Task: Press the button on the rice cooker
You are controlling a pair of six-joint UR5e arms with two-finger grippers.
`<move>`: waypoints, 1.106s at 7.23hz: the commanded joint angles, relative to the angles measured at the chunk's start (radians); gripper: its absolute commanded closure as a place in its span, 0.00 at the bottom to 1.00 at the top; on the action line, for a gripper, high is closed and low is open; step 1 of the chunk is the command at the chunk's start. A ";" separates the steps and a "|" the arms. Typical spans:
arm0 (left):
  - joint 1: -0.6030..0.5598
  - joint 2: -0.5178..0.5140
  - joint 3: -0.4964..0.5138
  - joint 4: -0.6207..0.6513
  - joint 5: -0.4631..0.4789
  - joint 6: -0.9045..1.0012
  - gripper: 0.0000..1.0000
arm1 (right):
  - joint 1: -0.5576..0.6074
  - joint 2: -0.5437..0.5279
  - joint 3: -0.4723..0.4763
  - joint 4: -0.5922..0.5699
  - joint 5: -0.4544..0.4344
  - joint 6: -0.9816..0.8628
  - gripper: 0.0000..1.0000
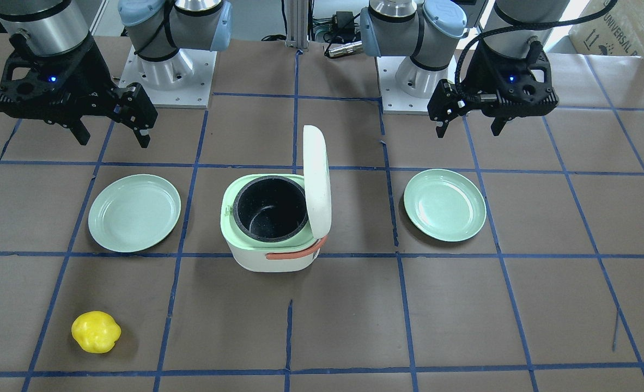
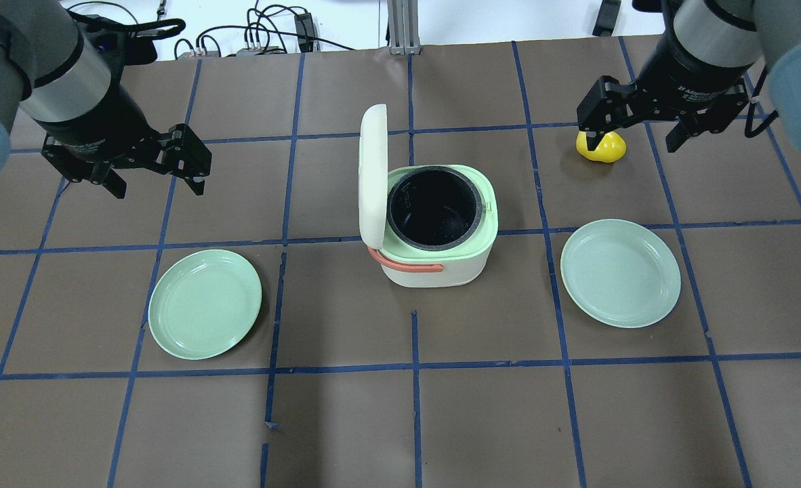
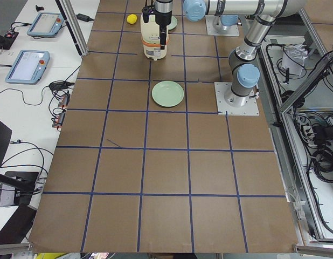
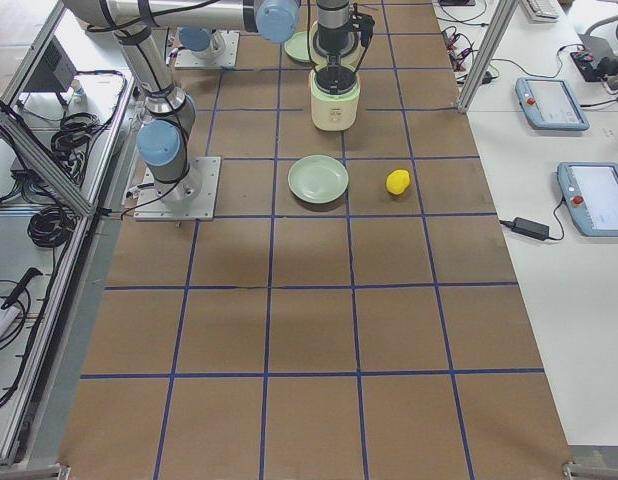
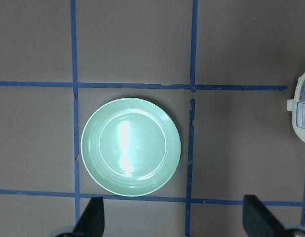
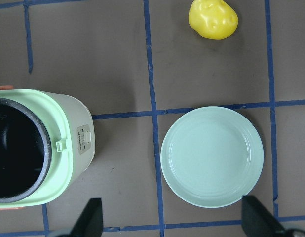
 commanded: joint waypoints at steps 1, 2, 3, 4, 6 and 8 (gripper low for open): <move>0.000 0.000 0.000 0.000 0.000 0.000 0.00 | 0.004 -0.004 0.013 0.004 0.003 -0.004 0.00; 0.000 0.000 0.000 -0.001 0.000 0.000 0.00 | 0.005 -0.004 0.013 0.002 0.007 -0.001 0.00; 0.000 0.000 0.000 0.000 0.000 0.000 0.00 | 0.005 -0.001 0.013 -0.016 0.058 -0.002 0.00; 0.000 0.000 0.000 0.000 0.000 0.000 0.00 | 0.005 0.011 0.008 -0.069 0.068 -0.004 0.00; 0.000 0.000 0.000 0.000 0.000 0.000 0.00 | 0.008 0.034 -0.005 -0.065 0.068 -0.005 0.00; 0.000 0.000 0.000 0.000 0.000 0.000 0.00 | 0.052 0.034 -0.008 -0.067 0.063 -0.016 0.00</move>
